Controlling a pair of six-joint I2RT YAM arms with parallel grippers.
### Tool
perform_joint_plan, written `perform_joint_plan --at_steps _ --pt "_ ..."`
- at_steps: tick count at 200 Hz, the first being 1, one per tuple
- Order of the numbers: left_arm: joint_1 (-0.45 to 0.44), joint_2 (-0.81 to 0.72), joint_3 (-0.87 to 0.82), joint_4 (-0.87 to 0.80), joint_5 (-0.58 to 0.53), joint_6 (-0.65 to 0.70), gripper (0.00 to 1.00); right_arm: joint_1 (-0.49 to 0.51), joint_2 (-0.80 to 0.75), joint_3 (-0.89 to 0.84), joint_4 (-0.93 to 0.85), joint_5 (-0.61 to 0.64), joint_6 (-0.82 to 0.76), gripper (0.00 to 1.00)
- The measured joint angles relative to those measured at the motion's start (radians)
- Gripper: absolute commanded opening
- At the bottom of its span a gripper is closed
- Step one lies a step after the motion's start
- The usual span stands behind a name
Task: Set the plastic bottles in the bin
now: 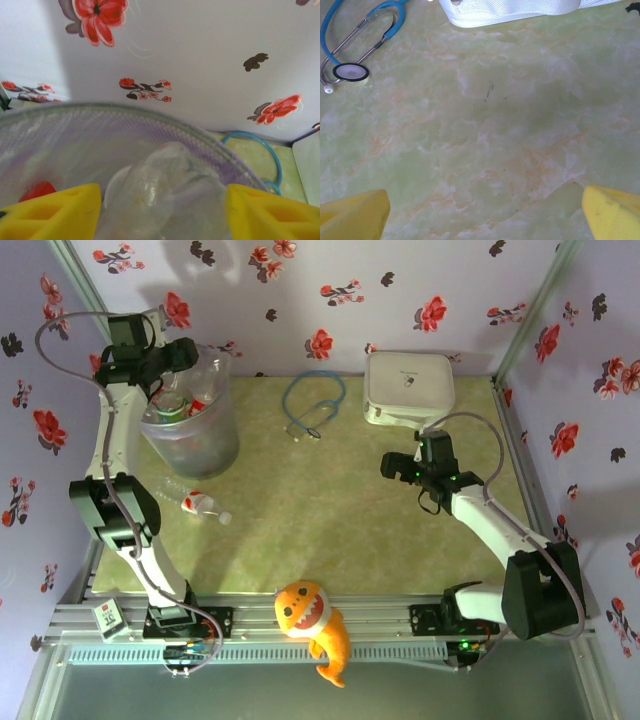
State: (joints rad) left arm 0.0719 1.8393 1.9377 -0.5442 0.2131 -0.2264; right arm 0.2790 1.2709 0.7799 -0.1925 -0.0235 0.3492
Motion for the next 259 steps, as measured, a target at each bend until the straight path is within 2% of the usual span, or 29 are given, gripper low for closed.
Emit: perform_joint_plan --at_steps 30,63,94,111,154,183,215,259 --pt "0.0 0.0 0.054 -0.066 -0.003 0.016 0.91 0.0 0.0 0.0 0.0 0.0 0.0 0.99" --pt "0.0 -0.006 0.216 -0.095 -0.031 0.013 0.93 0.0 0.0 0.0 0.0 0.0 0.0 0.99" --pt "0.0 -0.091 0.217 -0.136 -0.146 -0.068 0.93 0.0 0.0 0.0 0.0 0.0 0.0 0.99" --pt "-0.002 -0.224 0.074 -0.148 -0.23 -0.156 0.93 0.0 0.0 0.0 0.001 0.0 0.0 0.99" --pt "-0.026 -0.727 -0.477 -0.148 -0.397 -0.412 0.9 0.0 0.028 0.0 0.017 -0.005 0.001 0.99" --pt "-0.054 -0.955 -0.674 -0.204 -0.446 -0.563 0.9 0.0 0.069 0.0 0.038 -0.014 0.002 0.99" --pt "-0.109 -1.062 -0.859 -0.27 -0.461 -0.694 0.9 0.0 0.087 0.0 0.061 -0.03 0.003 0.99" --pt "-0.145 -1.038 -1.056 -0.306 -0.46 -0.81 0.91 0.0 0.085 0.0 0.067 -0.03 0.01 0.99"
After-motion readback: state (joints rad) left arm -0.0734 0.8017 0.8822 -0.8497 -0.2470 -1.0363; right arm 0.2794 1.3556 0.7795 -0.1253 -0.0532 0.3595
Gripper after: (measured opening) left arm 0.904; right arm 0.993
